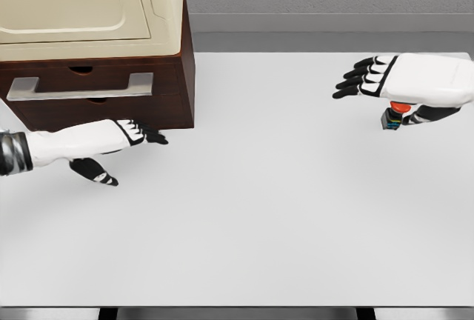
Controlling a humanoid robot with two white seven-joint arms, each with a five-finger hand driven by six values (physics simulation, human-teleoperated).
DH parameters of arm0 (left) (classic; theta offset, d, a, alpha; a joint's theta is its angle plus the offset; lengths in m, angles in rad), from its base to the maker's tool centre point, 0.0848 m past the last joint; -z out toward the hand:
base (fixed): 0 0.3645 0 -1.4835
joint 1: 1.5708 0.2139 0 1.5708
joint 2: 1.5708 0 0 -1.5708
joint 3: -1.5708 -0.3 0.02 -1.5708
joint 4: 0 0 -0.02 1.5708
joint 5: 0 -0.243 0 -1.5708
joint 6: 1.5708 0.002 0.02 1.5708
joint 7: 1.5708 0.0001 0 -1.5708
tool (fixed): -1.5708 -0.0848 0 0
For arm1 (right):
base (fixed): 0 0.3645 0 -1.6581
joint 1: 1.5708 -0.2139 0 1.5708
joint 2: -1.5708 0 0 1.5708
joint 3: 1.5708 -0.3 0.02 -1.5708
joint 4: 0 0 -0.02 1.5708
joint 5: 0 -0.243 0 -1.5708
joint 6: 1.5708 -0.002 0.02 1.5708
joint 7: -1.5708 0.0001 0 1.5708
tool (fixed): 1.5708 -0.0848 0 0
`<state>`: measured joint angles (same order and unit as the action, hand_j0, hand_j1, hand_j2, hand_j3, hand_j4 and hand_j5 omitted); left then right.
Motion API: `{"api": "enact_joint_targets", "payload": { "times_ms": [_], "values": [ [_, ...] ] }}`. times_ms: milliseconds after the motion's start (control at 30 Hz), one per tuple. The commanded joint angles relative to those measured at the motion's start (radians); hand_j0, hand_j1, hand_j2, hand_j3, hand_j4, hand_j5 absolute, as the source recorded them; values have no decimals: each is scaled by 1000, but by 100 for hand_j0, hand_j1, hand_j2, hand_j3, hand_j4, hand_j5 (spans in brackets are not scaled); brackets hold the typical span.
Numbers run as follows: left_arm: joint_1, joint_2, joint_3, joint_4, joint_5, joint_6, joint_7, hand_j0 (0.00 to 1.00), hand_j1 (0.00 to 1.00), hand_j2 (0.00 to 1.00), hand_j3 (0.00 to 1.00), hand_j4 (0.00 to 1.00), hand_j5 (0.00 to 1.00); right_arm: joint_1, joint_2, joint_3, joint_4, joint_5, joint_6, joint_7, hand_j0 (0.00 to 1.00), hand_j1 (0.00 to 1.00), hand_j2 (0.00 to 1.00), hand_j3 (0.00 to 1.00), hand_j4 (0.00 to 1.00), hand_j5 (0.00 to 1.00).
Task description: Open the cabinet drawer with left arm, and place a switch into the drawer with right arm
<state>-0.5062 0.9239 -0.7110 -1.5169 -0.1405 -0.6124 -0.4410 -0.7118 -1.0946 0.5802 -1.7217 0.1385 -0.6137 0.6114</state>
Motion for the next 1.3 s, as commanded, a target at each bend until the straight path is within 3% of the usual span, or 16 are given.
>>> {"api": "enact_joint_targets", "payload": {
  "times_ms": [0, 100, 167, 200, 267, 400, 433, 467, 500, 567, 700, 867, 933, 1000, 1067, 1267],
  "values": [
    [0, -22, -56, -9, 1, 1, -2, 100, 100, 100, 100, 100, 100, 0, -1, 1, -1, -5, 3, 0, 100, 100, 100, 100, 100, 100],
    [-15, -23, -65, -19, -2, 1, -5, 100, 100, 100, 100, 100, 100, -2, -1, 1, 19, -5, 3, 0, 100, 100, 100, 100, 100, 100],
    [-81, -25, -134, -97, -2, 1, -7, 100, 100, 100, 100, 100, 100, -8, 15, -5, 93, 27, 3, 0, 100, 100, 100, 100, 100, 100],
    [-129, -25, -154, -143, -4, 1, -8, 100, 100, 100, 100, 100, 100, -8, 25, -8, 128, 52, 3, 0, 100, 100, 100, 100, 100, 100],
    [-351, -49, -335, -164, -2, 1, -8, 100, 100, 100, 100, 100, 100, -5, 35, -6, 136, 124, 3, 0, 100, 100, 100, 100, 100, 100],
    [-500, -48, -363, -201, 19, 1, -2, 100, 100, 100, 100, 100, 100, -2, 76, 4, 244, 174, 3, 0, 100, 100, 100, 100, 100, 100],
    [-532, -5, -398, -210, 80, 1, -1, 100, 100, 100, 100, 100, 100, -2, 76, 6, 260, 176, 3, 0, 100, 100, 100, 100, 100, 100],
    [-590, 53, -473, -221, 156, 1, 2, 100, 100, 100, 100, 100, 100, -2, 79, 6, 274, 193, 3, 0, 100, 100, 100, 100, 100, 100],
    [-721, 159, -614, -246, 266, 1, 4, 100, 100, 100, 100, 100, 100, -2, 94, 6, 290, 217, 3, 0, 100, 100, 100, 100, 100, 100],
    [-845, 295, -789, -246, 386, 1, 4, 100, 100, 100, 100, 100, 100, -2, 96, 4, 309, 222, 3, 0, 100, 100, 100, 100, 100, 100],
    [-894, 328, -829, -247, 395, 1, 48, 100, 100, 100, 100, 100, 100, -2, 101, 4, 340, 222, 3, 0, 100, 100, 100, 100, 100, 100],
    [-989, 345, -1042, -247, 426, 1, 36, 100, 100, 100, 100, 100, 100, -3, 107, 4, 359, 224, 3, 0, 100, 100, 100, 100, 100, 100],
    [-1023, 352, -1130, -247, 602, 1, 34, 100, 100, 100, 100, 100, 100, -3, 113, 4, 359, 224, 3, 0, 100, 100, 100, 100, 100, 100],
    [-1054, 328, -1128, -249, 703, 1, 4, 100, 100, 100, 100, 100, 100, -3, 127, 4, 359, 225, 3, 0, 100, 100, 100, 100, 100, 100],
    [-1080, 314, -1128, -249, 861, 69, -159, 100, 100, 100, 100, 100, 100, -5, 139, 3, 381, 250, 3, 0, 100, 100, 100, 100, 100, 100],
    [-1201, 354, -1125, -249, 963, 362, -170, 100, 100, 100, 100, 100, 100, -6, 168, 1, 402, 276, 3, 0, 100, 100, 100, 100, 100, 100]
  ]
}}
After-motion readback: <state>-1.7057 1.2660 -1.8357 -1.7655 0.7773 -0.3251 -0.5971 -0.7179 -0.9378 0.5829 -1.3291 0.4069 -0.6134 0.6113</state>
